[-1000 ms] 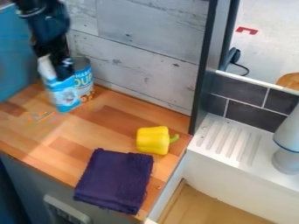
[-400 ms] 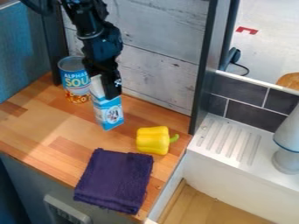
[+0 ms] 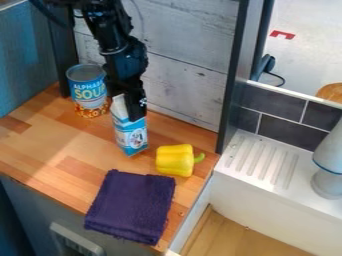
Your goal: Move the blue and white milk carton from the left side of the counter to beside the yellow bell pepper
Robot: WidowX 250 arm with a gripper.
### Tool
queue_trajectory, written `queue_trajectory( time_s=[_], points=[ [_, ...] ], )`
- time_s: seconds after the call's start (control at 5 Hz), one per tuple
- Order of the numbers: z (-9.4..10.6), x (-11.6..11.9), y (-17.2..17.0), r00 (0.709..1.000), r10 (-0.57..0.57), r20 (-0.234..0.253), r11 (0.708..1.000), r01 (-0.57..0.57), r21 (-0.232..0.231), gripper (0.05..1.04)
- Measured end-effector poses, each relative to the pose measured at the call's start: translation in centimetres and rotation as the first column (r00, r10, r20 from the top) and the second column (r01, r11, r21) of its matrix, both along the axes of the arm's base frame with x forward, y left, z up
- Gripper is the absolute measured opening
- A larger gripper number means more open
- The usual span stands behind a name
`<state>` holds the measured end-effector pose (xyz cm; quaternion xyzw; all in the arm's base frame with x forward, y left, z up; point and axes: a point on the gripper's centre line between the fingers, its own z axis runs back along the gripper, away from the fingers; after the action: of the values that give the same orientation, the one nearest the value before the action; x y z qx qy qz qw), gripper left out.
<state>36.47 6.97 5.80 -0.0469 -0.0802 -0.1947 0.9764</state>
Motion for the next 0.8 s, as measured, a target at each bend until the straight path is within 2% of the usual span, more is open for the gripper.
queue_trajectory(
  time_s=[0.2,0.4,0.6,0.8],
  points=[
    [-0.68,0.48,-0.78,1.000,-0.016,0.009,1.000,0.016,-0.003,0.833],
    [-0.91,0.79,-0.62,1.000,-0.007,0.020,1.000,0.007,0.019,0.874],
    [-1.01,0.79,-0.80,1.000,-0.002,0.025,1.000,0.002,0.015,1.011],
    [-0.31,0.12,-1.32,0.999,-0.008,0.035,1.000,0.008,-0.009,1.007]
  ],
)
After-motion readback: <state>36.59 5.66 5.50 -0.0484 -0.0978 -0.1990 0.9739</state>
